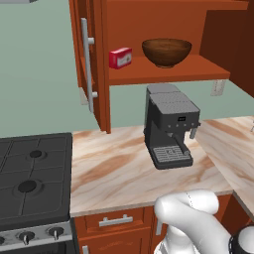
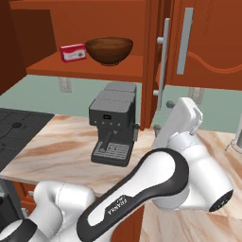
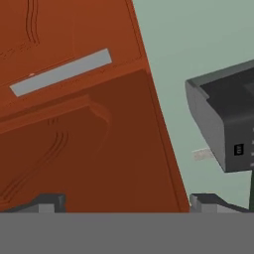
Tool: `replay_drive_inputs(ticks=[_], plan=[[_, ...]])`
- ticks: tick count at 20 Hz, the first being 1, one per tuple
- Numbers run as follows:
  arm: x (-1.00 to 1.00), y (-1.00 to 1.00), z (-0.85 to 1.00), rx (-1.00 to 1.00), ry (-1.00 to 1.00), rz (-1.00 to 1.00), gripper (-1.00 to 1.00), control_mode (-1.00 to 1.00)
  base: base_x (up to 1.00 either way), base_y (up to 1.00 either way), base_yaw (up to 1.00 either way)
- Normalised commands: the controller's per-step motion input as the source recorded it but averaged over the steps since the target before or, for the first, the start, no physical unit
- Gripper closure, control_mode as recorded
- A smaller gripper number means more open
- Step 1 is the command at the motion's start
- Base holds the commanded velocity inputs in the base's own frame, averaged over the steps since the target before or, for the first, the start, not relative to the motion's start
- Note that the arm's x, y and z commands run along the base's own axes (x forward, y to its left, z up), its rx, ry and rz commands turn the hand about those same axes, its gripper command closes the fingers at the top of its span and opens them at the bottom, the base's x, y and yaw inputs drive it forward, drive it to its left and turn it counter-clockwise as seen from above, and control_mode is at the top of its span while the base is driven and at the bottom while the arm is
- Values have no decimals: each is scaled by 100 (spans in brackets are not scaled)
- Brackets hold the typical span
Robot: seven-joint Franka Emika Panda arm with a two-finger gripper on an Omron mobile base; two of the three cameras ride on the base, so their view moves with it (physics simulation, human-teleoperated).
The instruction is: Pick the mug and place it in the sink. Pick the bowl and place it in the open cabinet and then close the cabinet.
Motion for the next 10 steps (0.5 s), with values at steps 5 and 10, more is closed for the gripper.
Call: replay_drive_inputs(ticks=[5, 10], plan=[[37, 0, 0, 0, 0, 0, -100, -100, 0, 0, 0], [6, 2, 1, 0, -2, 0, -100, -100, 0, 0, 0]])
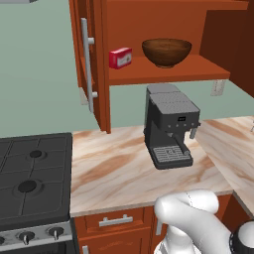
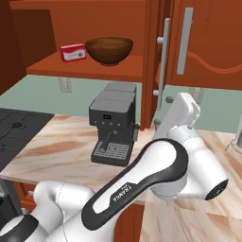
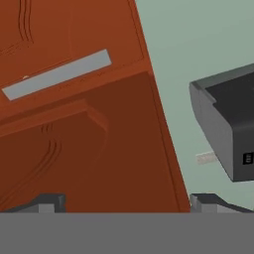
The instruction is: Pick the mug and place it in the sink. Pick the bowl and place it in the open cabinet and then close the cabinet.
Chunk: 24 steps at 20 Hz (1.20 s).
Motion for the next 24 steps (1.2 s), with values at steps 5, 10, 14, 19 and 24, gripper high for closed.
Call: replay_drive_inputs(ticks=[5, 10, 14, 19, 24], plan=[[-3, 53, 4, -7, -7, 0, -100, -100, 0, 0, 0], [0, 89, 2, -14, -7, 0, -100, -100, 0, 0, 0], [0, 100, 1, -16, -4, 0, -100, -100, 0, 0, 0], [0, 97, 13, -21, -8, 0, -100, -100, 0, 0, 0], [1, 95, 25, -25, -5, -3, -100, -100, 0, 0, 0]])
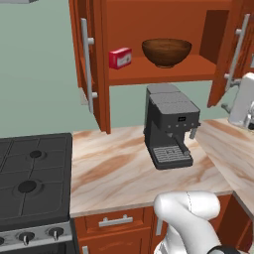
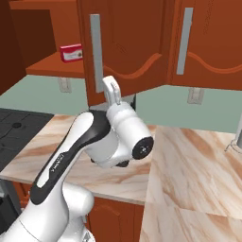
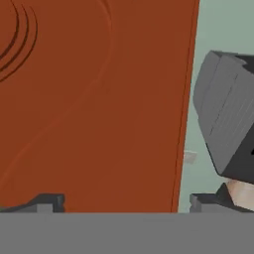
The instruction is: Pick the mug and place it in the sink. Pick the bowl and place it in the open cabinet and then close the cabinet.
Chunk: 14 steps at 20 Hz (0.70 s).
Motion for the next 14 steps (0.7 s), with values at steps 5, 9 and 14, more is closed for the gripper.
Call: replay_drive_inputs(ticks=[5, 9, 14], plan=[[14, 77, 31, -26, -2, -5, -100, -100, 0, 0, 0], [32, 65, 14, -22, 0, -14, -100, -100, 0, 0, 0], [44, 53, 12, -16, 1, -19, -100, -100, 0, 0, 0]])
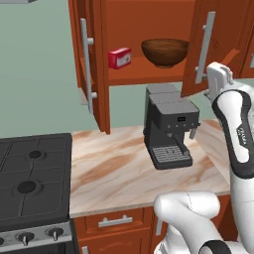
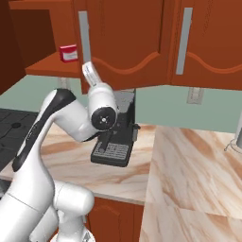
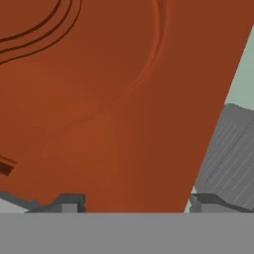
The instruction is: Pick the mug and place it in the sink. Pick the bowl and place it in the open cabinet and then close the cabinet.
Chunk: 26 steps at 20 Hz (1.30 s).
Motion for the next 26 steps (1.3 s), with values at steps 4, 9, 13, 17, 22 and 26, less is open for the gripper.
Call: replay_drive_inputs(ticks=[4, 9, 13, 17, 22, 26], plan=[[47, 50, 20, -15, 6, -21, -100, -100, 0, 0, 0], [57, 66, 21, -16, 11, -23, -100, -100, 0, 0, 0], [67, 62, 18, -12, 14, -23, -100, -100, 0, 0, 0], [61, 23, 16, -3, 18, -18, -100, -100, 0, 0, 0], [63, 0, 9, 0, 23, -11, -100, -100, 0, 0, 0], [26, 0, 17, 4, 30, -7, -100, -100, 0, 0, 0]])
